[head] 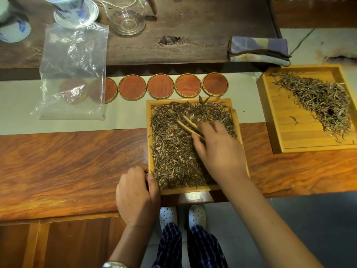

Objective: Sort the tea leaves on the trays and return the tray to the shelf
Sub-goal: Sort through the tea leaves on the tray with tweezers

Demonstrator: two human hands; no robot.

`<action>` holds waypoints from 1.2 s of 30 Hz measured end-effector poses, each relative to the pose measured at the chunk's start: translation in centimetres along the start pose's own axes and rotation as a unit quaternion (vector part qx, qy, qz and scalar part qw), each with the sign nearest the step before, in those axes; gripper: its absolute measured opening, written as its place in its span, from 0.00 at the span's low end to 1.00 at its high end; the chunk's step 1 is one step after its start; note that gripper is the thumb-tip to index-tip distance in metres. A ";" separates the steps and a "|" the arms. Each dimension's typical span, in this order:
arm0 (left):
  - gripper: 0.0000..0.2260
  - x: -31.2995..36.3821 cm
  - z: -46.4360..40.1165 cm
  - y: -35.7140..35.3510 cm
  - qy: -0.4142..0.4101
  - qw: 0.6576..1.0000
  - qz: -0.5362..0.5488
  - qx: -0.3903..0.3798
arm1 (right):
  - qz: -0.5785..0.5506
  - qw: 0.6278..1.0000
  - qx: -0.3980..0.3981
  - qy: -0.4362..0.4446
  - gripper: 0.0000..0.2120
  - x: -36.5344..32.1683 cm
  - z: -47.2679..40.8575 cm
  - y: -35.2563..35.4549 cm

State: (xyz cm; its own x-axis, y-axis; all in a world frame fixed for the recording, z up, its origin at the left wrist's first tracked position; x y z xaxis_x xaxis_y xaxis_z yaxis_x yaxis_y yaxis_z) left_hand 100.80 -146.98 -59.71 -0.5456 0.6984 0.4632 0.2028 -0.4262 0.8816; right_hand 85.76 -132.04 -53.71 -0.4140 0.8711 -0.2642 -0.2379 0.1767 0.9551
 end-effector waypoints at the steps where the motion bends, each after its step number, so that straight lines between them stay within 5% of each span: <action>1: 0.06 0.1 0.0 0.0 -0.003 1.000 -0.001 0.001 | -0.001 1.000 0.003 -0.009 0.15 0.5 0.1 0.2; 36: 0.06 0.0 -0.1 -0.2 0.000 1.000 0.000 -0.008 | -0.023 0.994 0.083 -0.066 0.15 4.8 -2.4 2.4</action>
State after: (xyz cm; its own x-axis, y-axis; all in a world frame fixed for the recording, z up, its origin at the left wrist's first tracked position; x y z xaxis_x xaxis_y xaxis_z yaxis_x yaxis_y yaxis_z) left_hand 100.70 -146.97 -59.89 -0.5461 0.6977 0.4637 0.1906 -0.4356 0.8798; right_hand 81.07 -128.57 -53.00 -0.2844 0.9108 -0.2991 -0.1005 0.2820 0.9541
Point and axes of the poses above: each hand's wrist, its own z-axis away from the middle knuckle, its own y-axis out of the back of the hand, x = y × z, the point moved 10 cm from there along -z, towards the middle knuckle, and after that the axes turned 7 degrees about -x, right-handed, at the moved point
